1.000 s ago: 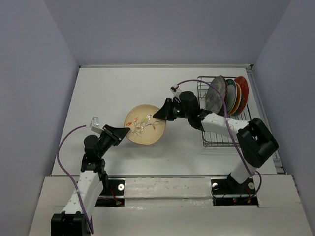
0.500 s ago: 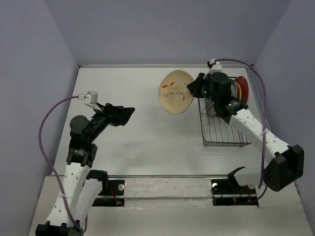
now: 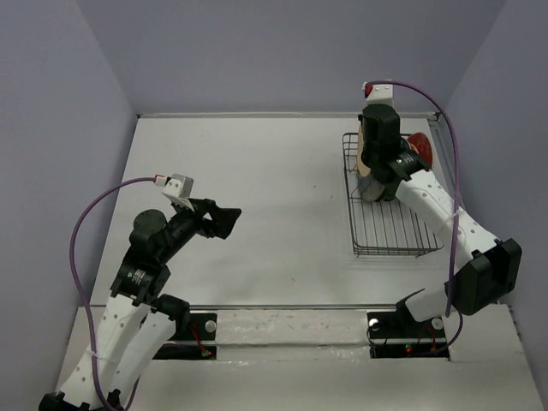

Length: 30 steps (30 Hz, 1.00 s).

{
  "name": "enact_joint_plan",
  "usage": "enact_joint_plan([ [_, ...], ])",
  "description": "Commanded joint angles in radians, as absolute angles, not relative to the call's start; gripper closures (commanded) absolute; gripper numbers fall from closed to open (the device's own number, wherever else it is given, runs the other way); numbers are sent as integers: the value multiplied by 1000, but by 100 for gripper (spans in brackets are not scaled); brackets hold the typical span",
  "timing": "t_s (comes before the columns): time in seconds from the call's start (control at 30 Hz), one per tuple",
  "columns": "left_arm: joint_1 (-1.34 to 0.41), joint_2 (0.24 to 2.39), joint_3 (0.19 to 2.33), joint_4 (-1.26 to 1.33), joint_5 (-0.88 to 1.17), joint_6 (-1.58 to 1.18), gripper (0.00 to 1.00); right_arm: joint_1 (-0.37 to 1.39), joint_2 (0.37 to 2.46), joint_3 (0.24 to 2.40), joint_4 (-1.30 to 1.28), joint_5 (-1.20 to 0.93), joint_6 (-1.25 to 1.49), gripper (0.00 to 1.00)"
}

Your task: Load the plates into the dish rack

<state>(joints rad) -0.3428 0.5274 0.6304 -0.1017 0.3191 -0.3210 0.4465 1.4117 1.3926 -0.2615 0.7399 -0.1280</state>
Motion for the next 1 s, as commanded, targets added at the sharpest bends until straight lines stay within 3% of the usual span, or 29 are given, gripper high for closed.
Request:
enact_joint_plan([
  [0.0, -379, 499, 630, -98, 259, -276, 1, 457, 1443, 1467, -147, 877, -281, 93],
  [0.27, -403, 466, 629, -109, 229, -278, 1, 457, 1494, 1384, -130, 878, -319, 93],
  [0.73, -403, 436, 621, -109, 210, -281, 1, 448, 1562, 1218, -107, 742, -14, 90],
  [0.77, -402, 436, 623, -110, 209, -279, 1, 448, 1562, 1215, -107, 742, -5, 88],
  [0.83, -402, 437, 621, -109, 206, -281, 1, 448, 1552, 1204, -107, 741, 35, 71],
  [0.87, -402, 439, 621, -109, 204, -279, 1, 448, 1552, 1200, -107, 738, 46, 71],
  [0.97, -402, 440, 621, -109, 199, -279, 1, 448, 1513, 1181, -107, 735, 80, 40],
])
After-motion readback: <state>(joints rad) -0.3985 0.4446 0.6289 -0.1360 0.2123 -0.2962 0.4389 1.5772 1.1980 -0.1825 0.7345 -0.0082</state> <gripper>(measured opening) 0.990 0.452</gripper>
